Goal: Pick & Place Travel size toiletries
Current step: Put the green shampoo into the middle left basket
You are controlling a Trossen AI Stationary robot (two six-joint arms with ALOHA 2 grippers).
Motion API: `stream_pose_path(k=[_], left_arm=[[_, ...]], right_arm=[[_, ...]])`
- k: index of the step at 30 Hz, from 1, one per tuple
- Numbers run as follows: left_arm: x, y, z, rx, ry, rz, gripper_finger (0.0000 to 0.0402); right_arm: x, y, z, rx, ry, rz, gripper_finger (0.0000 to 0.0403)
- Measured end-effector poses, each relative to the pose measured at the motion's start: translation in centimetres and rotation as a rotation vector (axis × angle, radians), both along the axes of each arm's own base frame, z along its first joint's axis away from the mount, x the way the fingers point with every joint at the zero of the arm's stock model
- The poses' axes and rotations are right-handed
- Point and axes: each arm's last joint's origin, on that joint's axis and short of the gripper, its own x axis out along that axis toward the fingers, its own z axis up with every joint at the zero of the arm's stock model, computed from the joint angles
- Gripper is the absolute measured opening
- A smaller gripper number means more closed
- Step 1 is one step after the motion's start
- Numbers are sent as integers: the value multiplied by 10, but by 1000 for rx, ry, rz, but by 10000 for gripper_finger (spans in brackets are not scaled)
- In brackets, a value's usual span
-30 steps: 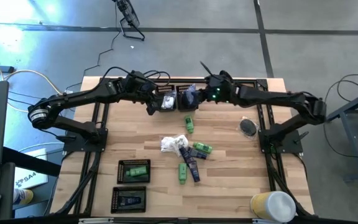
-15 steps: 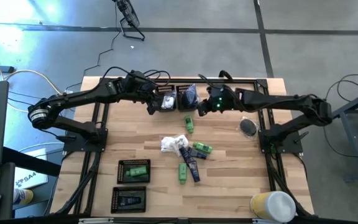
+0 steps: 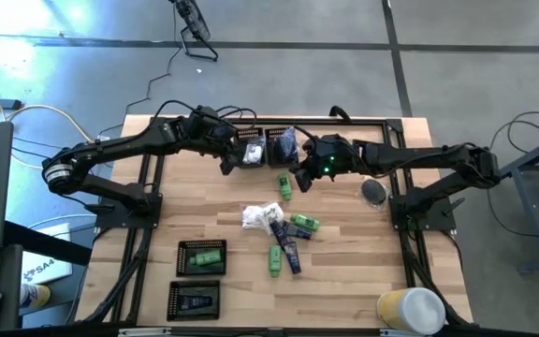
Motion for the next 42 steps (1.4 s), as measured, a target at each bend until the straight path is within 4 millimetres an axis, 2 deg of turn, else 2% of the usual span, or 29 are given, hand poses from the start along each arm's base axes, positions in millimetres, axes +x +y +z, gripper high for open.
stream_pose_path(k=[10, 19, 26, 37, 42], left_arm=[[-2, -2, -4, -37, 34, -24, 1], [-2, -2, -3, -23, 30, -33, 1], [-2, -2, -3, 9, 36, -55, 1], [-1, -3, -3, -128, 7, 40, 1], [9, -19, 1, -142, -42, -15, 1]], right_arm=[[2, 8, 2, -1, -25, 21, 21], [3, 11, 2, 97, -38, -52, 20], [-3, 31, -9, 129, 88, -84, 4], [-8, 58, -14, 39, 180, 81, 3], [-9, 68, -15, 26, 193, 147, 3]])
